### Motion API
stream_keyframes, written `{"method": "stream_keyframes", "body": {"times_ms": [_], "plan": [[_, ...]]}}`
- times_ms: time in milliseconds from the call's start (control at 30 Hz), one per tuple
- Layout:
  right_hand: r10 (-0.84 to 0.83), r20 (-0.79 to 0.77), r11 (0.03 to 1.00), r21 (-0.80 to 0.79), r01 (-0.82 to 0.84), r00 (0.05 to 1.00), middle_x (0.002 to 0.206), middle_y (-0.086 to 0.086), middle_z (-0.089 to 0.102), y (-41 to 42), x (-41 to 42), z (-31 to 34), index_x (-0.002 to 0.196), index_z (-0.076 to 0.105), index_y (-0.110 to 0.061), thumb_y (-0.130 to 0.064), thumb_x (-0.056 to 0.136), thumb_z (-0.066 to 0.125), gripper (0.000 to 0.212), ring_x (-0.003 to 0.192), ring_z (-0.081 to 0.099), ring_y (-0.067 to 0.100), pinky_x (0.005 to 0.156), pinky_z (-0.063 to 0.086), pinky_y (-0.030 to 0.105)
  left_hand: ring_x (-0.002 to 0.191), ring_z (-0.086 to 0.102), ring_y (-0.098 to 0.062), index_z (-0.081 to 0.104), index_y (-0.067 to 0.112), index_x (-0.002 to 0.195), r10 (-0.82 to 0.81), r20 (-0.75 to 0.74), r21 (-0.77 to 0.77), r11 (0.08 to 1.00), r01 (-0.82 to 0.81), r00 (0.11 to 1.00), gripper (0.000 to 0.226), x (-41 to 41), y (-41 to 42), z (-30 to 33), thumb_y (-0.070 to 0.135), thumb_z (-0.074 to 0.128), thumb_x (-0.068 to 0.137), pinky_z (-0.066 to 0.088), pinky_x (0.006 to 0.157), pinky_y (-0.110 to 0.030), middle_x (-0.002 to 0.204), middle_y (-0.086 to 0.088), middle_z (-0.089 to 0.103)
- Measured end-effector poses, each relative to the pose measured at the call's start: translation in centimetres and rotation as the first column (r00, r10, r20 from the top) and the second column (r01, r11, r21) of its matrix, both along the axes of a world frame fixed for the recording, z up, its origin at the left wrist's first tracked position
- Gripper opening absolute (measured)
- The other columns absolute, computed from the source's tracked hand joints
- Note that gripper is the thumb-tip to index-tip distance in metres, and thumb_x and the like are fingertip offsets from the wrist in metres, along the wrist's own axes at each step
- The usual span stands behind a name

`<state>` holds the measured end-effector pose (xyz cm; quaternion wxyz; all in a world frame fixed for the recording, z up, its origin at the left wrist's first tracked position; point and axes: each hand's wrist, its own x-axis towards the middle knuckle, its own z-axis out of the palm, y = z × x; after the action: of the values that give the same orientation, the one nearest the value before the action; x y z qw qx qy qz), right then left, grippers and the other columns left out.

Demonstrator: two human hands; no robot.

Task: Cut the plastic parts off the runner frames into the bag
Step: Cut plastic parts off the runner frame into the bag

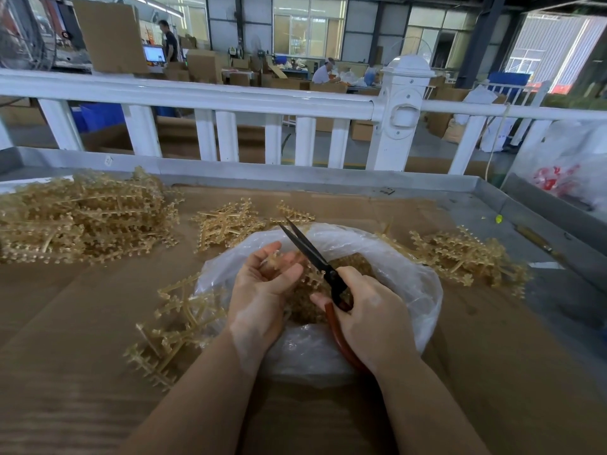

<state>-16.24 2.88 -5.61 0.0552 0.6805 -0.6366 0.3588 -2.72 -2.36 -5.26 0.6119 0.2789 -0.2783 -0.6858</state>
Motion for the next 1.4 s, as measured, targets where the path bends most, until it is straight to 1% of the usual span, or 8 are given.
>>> {"method": "stream_keyframes", "body": {"times_ms": [167, 300, 467, 767, 900, 1033, 1233, 1400], "plan": [[-0.015, -0.017, 1.0, 0.024, 0.015, 1.0, 0.082, -0.01, 0.065, -0.09, 0.03, -0.18, 0.102, 0.062, -0.025, -0.049, 0.085, 0.063, 0.03, 0.072, 0.058, 0.007, 0.064, 0.038, 0.014, 0.071, 0.071, -0.013, 0.058, 0.004, 0.1, -0.016, -0.032, -0.042, 0.999, 0.015, 0.999, 0.025, -0.04, -0.12, -0.12, -0.005, 0.06, 0.077, 0.057, 0.06, -0.019, 0.081, -0.008, 0.071], [-0.019, -0.019, 0.999, 0.028, 0.02, 1.0, 0.085, -0.01, 0.065, -0.23, -0.06, -0.34, 0.106, 0.061, -0.026, -0.053, 0.086, 0.059, 0.034, 0.076, 0.059, 0.007, 0.065, 0.039, 0.014, 0.076, 0.066, -0.014, 0.054, 0.001, 0.11, -0.074, -0.03, -0.142, 0.987, 0.069, 0.997, 0.047, 0.02, -0.01, -0.09, -0.012, 0.059, 0.066, 0.057, 0.084, -0.028, 0.071, -0.004, 0.054], [-0.022, 0.026, 1.0, 0.011, 0.021, 0.999, 0.083, -0.011, 0.063, -0.21, -0.25, -0.29, 0.104, 0.062, -0.026, -0.058, 0.084, 0.053, 0.039, 0.075, 0.056, 0.004, 0.063, 0.033, 0.008, 0.069, 0.071, -0.015, 0.048, 0.015, 0.086, 0.073, -0.034, -0.091, 0.993, -0.076, 0.997, 0.036, -0.19, 0.06, -0.13, -0.017, 0.058, 0.073, 0.056, 0.06, -0.02, 0.072, -0.007, 0.06], [-0.002, 0.046, 1.0, 0.031, 0.001, 0.999, 0.087, -0.012, 0.064, -0.04, -0.29, -0.25, 0.106, 0.062, -0.026, -0.057, 0.084, 0.056, 0.038, 0.08, 0.056, 0.002, 0.068, 0.037, 0.009, 0.053, 0.062, -0.013, 0.042, 0.02, 0.092, 0.19, 0.107, -0.152, 0.973, -0.173, 0.976, 0.032, -0.32, -0.07, -0.49, -0.006, 0.059, 0.085, 0.053, 0.051, -0.02, 0.058, -0.002, 0.063], [0.004, 0.051, 1.0, 0.031, -0.006, 0.999, 0.085, -0.012, 0.063, 0.03, -0.24, -0.15, 0.106, 0.063, -0.025, -0.057, 0.084, 0.055, 0.04, 0.079, 0.056, 0.003, 0.069, 0.041, 0.013, 0.061, 0.061, -0.014, 0.056, 0.016, 0.078, 0.248, 0.258, -0.198, 0.96, -0.2, 0.934, 0.022, -0.54, -0.21, -0.71, -0.002, 0.056, 0.09, 0.054, 0.058, -0.025, 0.066, -0.002, 0.063], [0.004, 0.054, 0.999, 0.043, -0.006, 0.999, 0.086, -0.012, 0.063, 0.08, -0.22, -0.06, 0.107, 0.063, -0.025, -0.057, 0.084, 0.054, 0.041, 0.08, 0.056, 0.003, 0.07, 0.041, 0.013, 0.088, 0.063, -0.025, 0.071, 0.016, 0.082, 0.184, 0.192, -0.138, 0.978, -0.159, 0.964, 0.022, -0.52, -0.21, -0.42, -0.001, 0.057, 0.088, 0.052, 0.084, -0.039, 0.084, -0.005, 0.069], [0.01, 0.075, 0.998, 0.053, -0.014, 0.997, 0.085, -0.013, 0.062, 0.12, -0.36, 0.06, 0.107, 0.062, -0.026, -0.057, 0.084, 0.056, 0.039, 0.079, 0.054, 0.001, 0.066, 0.036, 0.005, 0.084, 0.063, -0.02, 0.066, 0.011, 0.092, 0.143, 0.141, -0.144, 0.982, -0.122, 0.98, 0.033, -0.28, 0.12, -0.15, 0.004, 0.072, 0.06, 0.055, 0.084, -0.032, 0.08, 0.0, 0.067], [-0.002, 0.124, 1.0, 0.017, 0.0, 0.992, 0.087, -0.014, 0.064, 0.21, -0.35, 0.08, 0.106, 0.062, -0.027, -0.056, 0.083, 0.056, 0.037, 0.08, 0.055, 0.0, 0.068, 0.036, 0.004, 0.089, 0.06, -0.024, 0.066, 0.018, 0.091, 0.176, 0.209, -0.143, 0.979, -0.148, 0.962, 0.035, -0.24, 0.04, -0.33, -0.01, 0.067, 0.07, 0.053, 0.082, -0.036, 0.082, -0.001, 0.065]]}}
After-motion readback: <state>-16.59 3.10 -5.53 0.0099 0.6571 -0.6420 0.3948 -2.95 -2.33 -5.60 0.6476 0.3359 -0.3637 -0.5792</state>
